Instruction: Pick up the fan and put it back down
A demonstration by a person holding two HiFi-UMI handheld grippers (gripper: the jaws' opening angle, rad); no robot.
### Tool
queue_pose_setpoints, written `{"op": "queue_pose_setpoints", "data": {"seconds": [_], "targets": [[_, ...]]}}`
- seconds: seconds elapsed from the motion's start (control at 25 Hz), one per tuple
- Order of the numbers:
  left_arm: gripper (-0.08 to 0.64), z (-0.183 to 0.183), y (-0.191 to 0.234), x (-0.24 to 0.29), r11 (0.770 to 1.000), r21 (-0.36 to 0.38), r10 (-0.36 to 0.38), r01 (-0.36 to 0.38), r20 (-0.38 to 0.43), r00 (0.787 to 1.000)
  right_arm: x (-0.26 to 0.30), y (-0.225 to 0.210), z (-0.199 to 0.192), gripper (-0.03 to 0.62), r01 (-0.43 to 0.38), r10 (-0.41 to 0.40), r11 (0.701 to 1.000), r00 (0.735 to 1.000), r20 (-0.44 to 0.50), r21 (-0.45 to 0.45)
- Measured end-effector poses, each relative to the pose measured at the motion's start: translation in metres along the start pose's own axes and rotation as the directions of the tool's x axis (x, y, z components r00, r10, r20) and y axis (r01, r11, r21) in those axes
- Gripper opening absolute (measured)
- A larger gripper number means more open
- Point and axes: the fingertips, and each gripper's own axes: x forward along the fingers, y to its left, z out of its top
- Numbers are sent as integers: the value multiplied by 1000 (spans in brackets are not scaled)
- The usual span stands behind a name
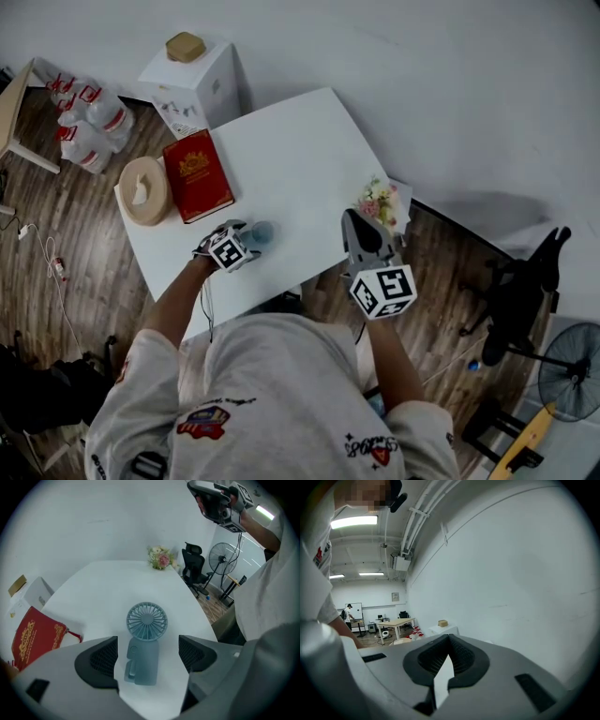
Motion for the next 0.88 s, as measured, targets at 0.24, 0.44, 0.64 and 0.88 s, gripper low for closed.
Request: {"op": "queue_pose_setpoints", "data": {"seconds": [0.24,0.44,0.64,0.88], "targets": [[362,-9,-4,21,998,60,-21,30,-151,988,-19,-15,-4,0,48,-48,999,999,-9,16],[324,-2,1,25,997,79,-5,19,-179,984,-29,-23,-5,0,65,-65,998,998,-9,22],[215,6,2,25,994,109,10,10,-188,982,-33,-25,-4,0,61,-61,998,998,-6,21],[213,-9,-7,22,999,43,-1,11,-228,974,-31,-21,-3,0,36,-36,999,999,-4,6]]}}
